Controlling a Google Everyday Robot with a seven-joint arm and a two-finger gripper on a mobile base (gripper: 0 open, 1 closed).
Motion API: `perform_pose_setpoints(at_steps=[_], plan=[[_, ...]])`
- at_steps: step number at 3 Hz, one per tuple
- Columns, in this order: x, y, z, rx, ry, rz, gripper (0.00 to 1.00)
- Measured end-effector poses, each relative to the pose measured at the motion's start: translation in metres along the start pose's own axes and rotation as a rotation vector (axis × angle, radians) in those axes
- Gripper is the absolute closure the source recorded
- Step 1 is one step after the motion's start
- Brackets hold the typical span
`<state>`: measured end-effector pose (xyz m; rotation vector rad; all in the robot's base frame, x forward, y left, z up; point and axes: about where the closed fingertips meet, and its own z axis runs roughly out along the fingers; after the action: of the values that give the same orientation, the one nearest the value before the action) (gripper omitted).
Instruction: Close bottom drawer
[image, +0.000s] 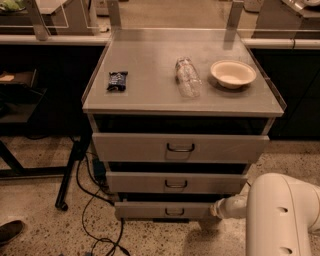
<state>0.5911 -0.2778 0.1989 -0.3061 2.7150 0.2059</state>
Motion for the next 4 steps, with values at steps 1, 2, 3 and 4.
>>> perform_pose_setpoints(at_steps=[1, 2, 3, 4], plan=[[0.0045, -0.0036, 0.0101, 0.013, 0.039, 0.009, 1.0], [0.0083, -0.0085, 0.0144, 0.027, 0.054, 0.018, 0.97], [0.0083, -0.0084, 0.0144, 0.027, 0.054, 0.018, 0.73], [0.0083, -0.0084, 0.0144, 0.027, 0.054, 0.018, 0.49]])
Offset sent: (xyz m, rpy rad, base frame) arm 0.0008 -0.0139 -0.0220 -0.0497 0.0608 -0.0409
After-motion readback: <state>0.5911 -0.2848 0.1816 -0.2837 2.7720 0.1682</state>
